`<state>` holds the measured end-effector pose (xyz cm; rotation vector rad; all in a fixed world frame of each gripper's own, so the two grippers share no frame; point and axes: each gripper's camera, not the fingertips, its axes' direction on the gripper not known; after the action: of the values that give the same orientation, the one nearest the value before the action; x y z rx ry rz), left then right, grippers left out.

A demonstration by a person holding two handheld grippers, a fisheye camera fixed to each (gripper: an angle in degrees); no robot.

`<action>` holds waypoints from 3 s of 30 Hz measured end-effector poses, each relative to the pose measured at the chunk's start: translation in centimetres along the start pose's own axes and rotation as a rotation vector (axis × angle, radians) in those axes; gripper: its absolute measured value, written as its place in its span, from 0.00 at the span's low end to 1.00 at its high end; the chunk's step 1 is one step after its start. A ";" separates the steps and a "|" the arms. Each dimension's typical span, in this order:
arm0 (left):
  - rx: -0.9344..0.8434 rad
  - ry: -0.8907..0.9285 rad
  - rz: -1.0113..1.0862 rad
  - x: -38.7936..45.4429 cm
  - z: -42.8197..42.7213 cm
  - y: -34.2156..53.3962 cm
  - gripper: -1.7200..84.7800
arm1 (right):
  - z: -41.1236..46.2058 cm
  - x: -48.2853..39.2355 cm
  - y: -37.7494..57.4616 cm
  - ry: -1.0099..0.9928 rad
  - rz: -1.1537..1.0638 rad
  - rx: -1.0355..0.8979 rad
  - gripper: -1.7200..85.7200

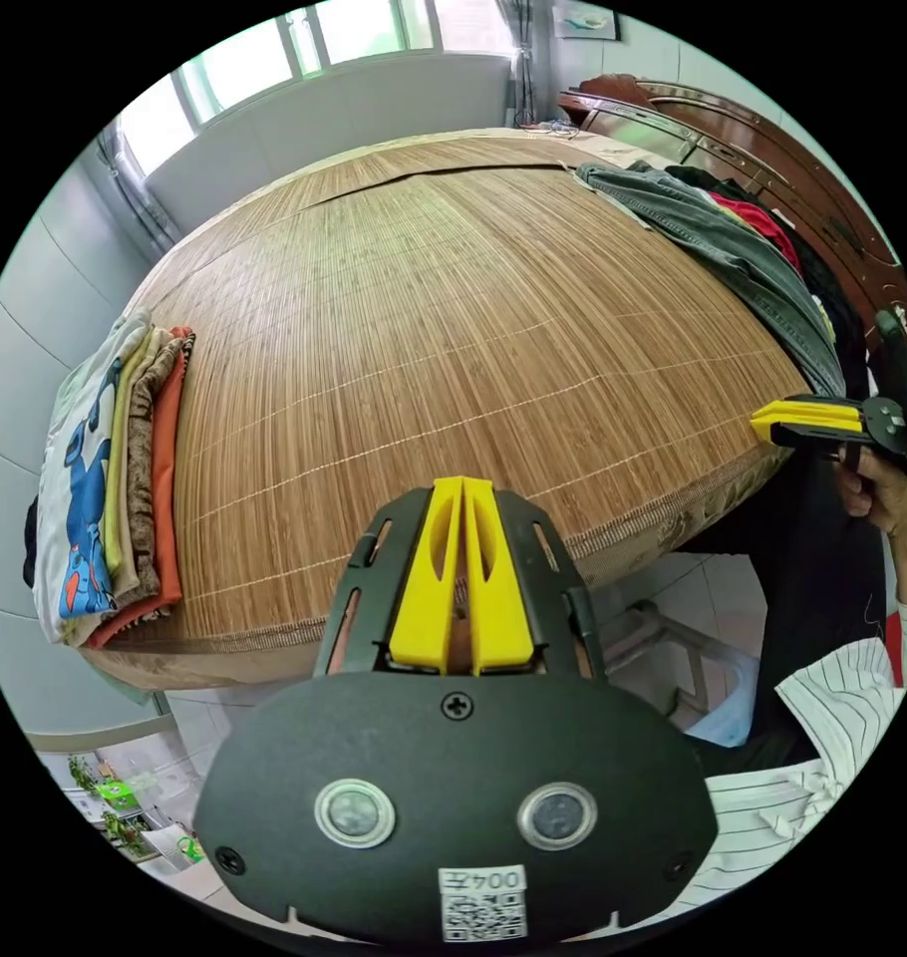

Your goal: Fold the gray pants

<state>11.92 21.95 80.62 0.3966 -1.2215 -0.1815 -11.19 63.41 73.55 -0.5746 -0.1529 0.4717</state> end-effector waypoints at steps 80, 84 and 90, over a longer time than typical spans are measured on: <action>0.117 0.742 -0.166 -2.5 -6.4 -4.7 0.10 | -13.1 27.0 5.7 -0.382 0.570 0.476 0.02; 0.135 0.692 -0.131 -1.2 -7.5 -7.0 0.13 | -14.6 23.6 7.1 -0.549 0.407 0.549 0.01; 0.118 0.574 -0.081 2.2 -8.1 -10.4 0.22 | -13.1 17.8 8.4 -0.645 0.286 0.496 0.01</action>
<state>20.99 13.23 76.15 0.5564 -0.6527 -0.0563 4.79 71.63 58.15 0.0635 -0.5547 0.9326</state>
